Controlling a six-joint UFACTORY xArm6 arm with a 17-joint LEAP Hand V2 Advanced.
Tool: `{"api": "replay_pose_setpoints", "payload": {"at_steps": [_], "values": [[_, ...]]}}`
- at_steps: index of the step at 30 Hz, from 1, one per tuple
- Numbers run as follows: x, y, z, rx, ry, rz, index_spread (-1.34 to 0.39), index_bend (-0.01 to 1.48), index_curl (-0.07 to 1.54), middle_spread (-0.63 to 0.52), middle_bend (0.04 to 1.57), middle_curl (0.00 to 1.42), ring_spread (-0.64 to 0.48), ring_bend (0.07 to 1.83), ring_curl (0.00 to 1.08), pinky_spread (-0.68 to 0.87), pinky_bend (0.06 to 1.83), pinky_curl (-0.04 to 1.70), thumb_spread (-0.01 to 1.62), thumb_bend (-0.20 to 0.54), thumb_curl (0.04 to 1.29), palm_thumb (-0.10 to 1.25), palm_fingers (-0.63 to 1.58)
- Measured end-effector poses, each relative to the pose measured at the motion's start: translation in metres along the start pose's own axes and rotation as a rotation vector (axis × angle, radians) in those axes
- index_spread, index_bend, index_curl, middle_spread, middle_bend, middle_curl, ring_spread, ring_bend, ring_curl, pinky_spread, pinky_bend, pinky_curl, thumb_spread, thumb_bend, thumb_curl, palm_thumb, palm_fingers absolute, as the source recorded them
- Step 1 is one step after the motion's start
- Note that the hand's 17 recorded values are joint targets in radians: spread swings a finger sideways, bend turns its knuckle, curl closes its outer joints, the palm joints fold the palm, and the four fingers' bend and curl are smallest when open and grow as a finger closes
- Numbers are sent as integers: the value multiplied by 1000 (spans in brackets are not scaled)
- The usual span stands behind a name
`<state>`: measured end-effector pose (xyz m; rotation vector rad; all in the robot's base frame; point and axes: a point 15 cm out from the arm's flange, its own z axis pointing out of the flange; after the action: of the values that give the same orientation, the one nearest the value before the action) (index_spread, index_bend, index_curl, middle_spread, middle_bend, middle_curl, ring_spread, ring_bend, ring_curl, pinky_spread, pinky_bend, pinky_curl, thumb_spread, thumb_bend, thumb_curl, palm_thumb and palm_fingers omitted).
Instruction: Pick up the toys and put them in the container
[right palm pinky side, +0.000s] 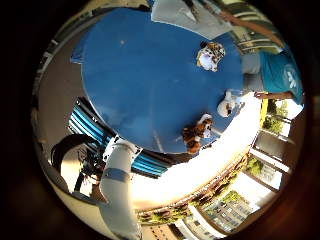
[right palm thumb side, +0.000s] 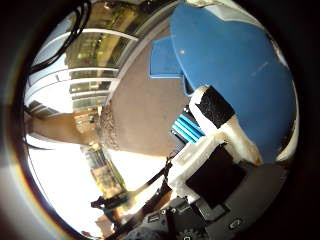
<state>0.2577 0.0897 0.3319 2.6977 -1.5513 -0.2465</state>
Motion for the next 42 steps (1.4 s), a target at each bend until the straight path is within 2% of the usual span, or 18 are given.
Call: {"api": "replay_pose_setpoints", "payload": {"at_steps": [3, 6, 11, 15, 21, 25, 32, 42], "values": [[49, 3, -24, 39, 31, 91, -245, 195, 361, 9, 167, 287, 258, 209, 321, 421, 409, 204, 1269, -18, 345, 664, 339], [95, 11, -41, 55, 38, 133, -252, 177, 354, -2, 165, 289, 256, 220, 324, 421, 421, 205, 1242, -18, 358, 682, 329], [174, 41, -44, -16, 28, 132, -260, 173, 339, -16, 162, 291, 248, 228, 329, 418, 439, 210, 1200, -26, 374, 672, 254], [232, 82, -27, -156, 80, 114, -310, 164, 324, -25, 159, 292, 233, 228, 332, 400, 429, 213, 1180, -22, 385, 682, 152], [293, 105, 9, -191, 134, 80, -366, 170, 303, -32, 158, 290, 225, 238, 329, 384, 430, 215, 1154, -23, 393, 700, 114], [307, 123, 65, -242, 82, 57, -389, 173, 296, -32, 155, 289, 222, 244, 332, 377, 445, 225, 1134, -28, 395, 703, 93], [334, 117, 104, -289, 103, 4, -410, 186, 296, -22, 145, 279, 218, 246, 332, 371, 452, 236, 1103, -27, 394, 716, 43], [306, 98, 161, -363, 94, -124, -429, 191, 302, -21, 141, 262, 233, 239, 330, 375, 463, 248, 1063, -27, 394, 744, -16]]}}
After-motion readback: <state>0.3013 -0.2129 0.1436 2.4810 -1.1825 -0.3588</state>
